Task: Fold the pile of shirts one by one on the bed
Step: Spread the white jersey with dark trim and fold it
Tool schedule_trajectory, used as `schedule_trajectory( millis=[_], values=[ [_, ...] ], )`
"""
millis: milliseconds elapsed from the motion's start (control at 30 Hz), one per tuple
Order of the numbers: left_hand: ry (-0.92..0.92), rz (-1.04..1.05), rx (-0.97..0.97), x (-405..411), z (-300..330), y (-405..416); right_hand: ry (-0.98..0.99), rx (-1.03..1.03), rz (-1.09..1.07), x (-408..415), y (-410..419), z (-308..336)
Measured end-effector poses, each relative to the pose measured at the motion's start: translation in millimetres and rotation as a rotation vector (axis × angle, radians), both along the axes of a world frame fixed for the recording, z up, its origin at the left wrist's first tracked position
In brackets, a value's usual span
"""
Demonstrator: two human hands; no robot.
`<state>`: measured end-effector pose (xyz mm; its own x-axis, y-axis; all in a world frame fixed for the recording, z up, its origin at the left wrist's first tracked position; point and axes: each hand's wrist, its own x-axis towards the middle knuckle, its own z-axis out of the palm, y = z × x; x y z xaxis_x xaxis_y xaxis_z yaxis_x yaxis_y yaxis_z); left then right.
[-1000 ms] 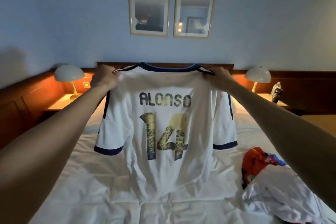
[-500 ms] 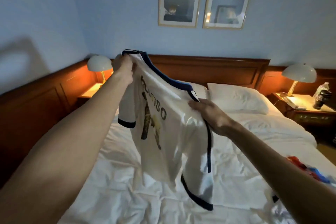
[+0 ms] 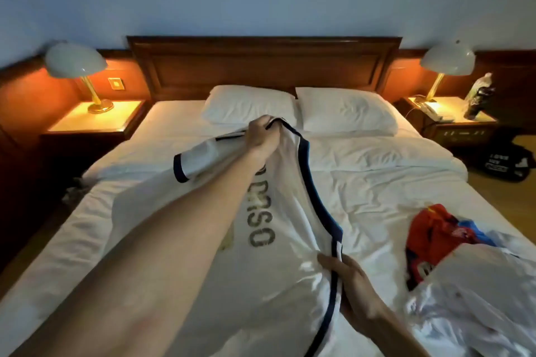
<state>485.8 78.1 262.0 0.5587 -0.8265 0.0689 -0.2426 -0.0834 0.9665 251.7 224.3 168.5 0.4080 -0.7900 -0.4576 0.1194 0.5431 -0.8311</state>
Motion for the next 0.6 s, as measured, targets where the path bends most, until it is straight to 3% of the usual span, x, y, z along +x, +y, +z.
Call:
schedule_trajectory(
  millis=[167,300,433,600],
  values=[
    [-0.005,-0.059,0.195,-79.3,-221.5,-44.9,0.562,-0.052,-0.237,-76.7,-23.0,-194.3],
    [0.003,-0.063,0.252,-123.6,-351.2,-60.9,0.881,-0.057,-0.247,-118.7,-46.7,-318.1],
    [-0.059,-0.090,0.232,-147.7,-420.9,-87.2,0.962,-0.088,-0.254,-142.2,-58.3,-380.9],
    [-0.168,-0.108,0.306,-178.1,-448.2,-130.0,0.921,-0.197,-0.275,-156.0,-60.2,-399.3]
  ],
)
